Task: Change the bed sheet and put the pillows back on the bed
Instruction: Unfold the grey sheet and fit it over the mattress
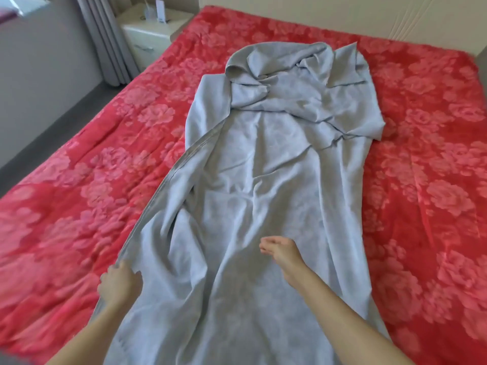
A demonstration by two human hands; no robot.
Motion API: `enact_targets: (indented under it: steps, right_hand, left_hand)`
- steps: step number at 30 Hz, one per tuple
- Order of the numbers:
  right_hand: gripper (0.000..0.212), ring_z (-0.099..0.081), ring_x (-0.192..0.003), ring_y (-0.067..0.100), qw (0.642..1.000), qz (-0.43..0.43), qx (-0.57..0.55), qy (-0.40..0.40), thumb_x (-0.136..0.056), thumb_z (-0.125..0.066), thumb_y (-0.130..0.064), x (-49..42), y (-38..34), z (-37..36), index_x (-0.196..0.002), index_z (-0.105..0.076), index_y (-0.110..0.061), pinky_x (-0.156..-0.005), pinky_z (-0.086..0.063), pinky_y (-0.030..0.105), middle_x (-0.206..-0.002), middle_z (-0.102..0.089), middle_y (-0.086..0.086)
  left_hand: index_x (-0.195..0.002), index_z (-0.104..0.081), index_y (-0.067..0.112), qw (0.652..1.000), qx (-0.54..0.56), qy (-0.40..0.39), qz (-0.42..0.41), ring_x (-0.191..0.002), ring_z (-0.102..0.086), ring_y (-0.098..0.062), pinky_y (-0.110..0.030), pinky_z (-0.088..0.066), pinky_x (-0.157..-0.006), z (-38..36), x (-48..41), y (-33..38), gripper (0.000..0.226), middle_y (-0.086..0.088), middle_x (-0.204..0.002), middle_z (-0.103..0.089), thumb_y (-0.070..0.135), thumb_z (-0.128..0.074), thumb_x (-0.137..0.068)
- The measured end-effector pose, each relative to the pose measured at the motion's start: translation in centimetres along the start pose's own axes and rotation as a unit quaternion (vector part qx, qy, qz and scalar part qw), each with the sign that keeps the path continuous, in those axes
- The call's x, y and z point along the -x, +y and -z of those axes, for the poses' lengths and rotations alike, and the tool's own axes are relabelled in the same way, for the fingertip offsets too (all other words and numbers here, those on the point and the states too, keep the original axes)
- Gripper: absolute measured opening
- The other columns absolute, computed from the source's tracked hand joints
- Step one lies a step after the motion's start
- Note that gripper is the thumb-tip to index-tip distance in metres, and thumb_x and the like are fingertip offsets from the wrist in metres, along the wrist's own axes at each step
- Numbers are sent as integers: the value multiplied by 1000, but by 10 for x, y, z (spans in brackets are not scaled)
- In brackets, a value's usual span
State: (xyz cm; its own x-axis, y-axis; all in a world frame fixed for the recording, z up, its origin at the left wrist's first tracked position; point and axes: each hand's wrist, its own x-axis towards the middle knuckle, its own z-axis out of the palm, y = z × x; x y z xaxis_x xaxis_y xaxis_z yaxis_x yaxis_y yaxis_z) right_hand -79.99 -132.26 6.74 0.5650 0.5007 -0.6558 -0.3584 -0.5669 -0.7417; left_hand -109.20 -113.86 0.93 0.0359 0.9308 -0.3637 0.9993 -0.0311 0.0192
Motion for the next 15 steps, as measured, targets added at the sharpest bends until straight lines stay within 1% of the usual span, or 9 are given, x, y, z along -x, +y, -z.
enact_targets:
  steps: [2,4,6,7,10,11,13,14,15]
  right_hand:
    - [23,-58,-75,18,999,2,27,-32,-89,-59,-1,0,21,-46,-72,-61,-16,-62,-42,13,-74,-60,4]
    - [20,-55,-77,19,998,12,44,-54,-88,-59,0,-1,40,-91,-74,-64,-13,-70,-43,19,-72,-58,2]
    - [8,-56,-83,19,994,42,79,-68,-88,-63,-4,-1,55,-134,-93,-68,-4,-76,-44,24,-79,-61,3]
    - [17,-57,-86,18,989,61,113,-73,-87,-65,-9,0,62,-153,-103,-67,-3,-79,-45,26,-85,-63,5]
    - [22,-61,-94,19,965,136,218,-53,-88,-64,-19,15,76,-204,-108,-67,-10,-89,-47,32,-102,-68,6]
    - [21,-62,-96,21,944,188,269,-24,-87,-62,-21,24,80,-219,-105,-68,-12,-87,-45,33,-103,-69,4]
    - [21,-63,-91,26,896,282,342,18,-83,-59,-25,39,88,-248,-95,-71,-15,-81,-41,36,-94,-71,2]
    - [21,-63,-87,26,887,300,351,18,-82,-57,-28,46,92,-261,-91,-72,-16,-79,-41,36,-90,-71,1]
    - [22,-62,-87,25,894,286,345,-12,-84,-57,-31,54,93,-272,-90,-72,-15,-79,-43,35,-90,-71,0]
  left_hand:
    - [-124,-51,3,1000,9,-4,12,-105,-52,-42,-43,-43,-82,-13,-10,-39,41,-23,-115,-56,24,-56,-88]
    - [-126,-52,8,999,16,-30,10,-107,-53,-41,-43,-45,-83,-29,-24,-75,43,-21,-117,-57,27,-57,-87]
    - [-130,-48,15,996,14,-87,23,-110,-54,-38,-41,-46,-86,-44,-34,-107,50,-15,-122,-57,35,-59,-85]
    - [-130,-48,16,993,20,-111,33,-110,-54,-37,-40,-46,-86,-50,-37,-120,52,-14,-123,-56,37,-61,-83]
    - [-121,-55,14,993,62,-94,28,-106,-55,-34,-36,-44,-78,-63,-38,-146,45,-12,-118,-58,32,-65,-81]
    - [-118,-59,14,992,94,-82,27,-100,-57,-31,-33,-42,-72,-63,-36,-151,39,-10,-112,-62,27,-65,-81]
    - [-104,-68,11,972,216,-90,31,-84,-60,-24,-31,-42,-66,-59,-31,-156,22,-7,-96,-68,17,-65,-83]
    - [-96,-71,9,954,279,-107,28,-78,-60,-21,-31,-45,-66,-55,-27,-157,14,-7,-88,-69,13,-67,-83]
    - [-89,-72,9,935,330,-129,16,-73,-59,-19,-30,-47,-66,-49,-20,-158,8,-6,-82,-69,12,-69,-82]
